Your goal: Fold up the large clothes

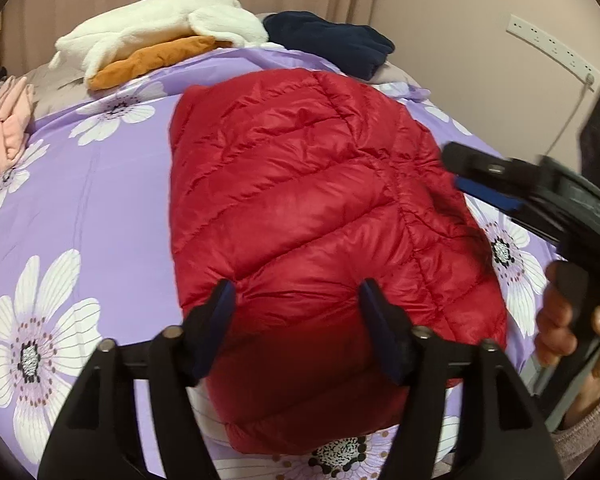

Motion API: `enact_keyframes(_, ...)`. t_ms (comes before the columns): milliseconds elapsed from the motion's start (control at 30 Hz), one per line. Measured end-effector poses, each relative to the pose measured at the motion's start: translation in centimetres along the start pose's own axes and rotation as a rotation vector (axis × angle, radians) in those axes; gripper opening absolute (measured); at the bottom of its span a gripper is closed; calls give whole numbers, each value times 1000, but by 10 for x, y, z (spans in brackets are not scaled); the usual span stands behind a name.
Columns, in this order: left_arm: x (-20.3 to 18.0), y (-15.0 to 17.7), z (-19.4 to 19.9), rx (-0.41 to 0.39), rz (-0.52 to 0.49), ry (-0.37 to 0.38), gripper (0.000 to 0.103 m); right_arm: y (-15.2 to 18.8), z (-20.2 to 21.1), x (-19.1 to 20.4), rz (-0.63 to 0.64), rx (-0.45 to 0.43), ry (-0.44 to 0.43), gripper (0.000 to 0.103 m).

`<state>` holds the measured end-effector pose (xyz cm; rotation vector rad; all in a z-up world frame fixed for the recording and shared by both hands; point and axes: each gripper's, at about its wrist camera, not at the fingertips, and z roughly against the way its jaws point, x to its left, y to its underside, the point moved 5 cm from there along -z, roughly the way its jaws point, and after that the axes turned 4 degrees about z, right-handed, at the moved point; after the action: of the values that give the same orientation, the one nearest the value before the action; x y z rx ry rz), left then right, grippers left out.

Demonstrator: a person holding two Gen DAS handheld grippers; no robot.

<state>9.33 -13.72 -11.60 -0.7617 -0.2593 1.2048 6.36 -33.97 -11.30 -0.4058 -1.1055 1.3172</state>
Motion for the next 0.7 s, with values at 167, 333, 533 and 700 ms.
enact_keyframes(167, 4, 1, 6, -12, 9, -8, 71, 1, 17, -11, -4, -30, 52, 65)
enact_keyframes(333, 6, -1, 14, -34, 14, -11, 75, 4, 20, -20, -30, -27, 69, 65)
enact_keyframes(533, 20, -4, 21, -60, 65, -13, 84, 14, 18, -36, -82, 7, 84, 80)
enact_keyframes(700, 33, -6, 19, -48, 114, -7, 85, 18, 19, -44, -135, 18, 67, 84)
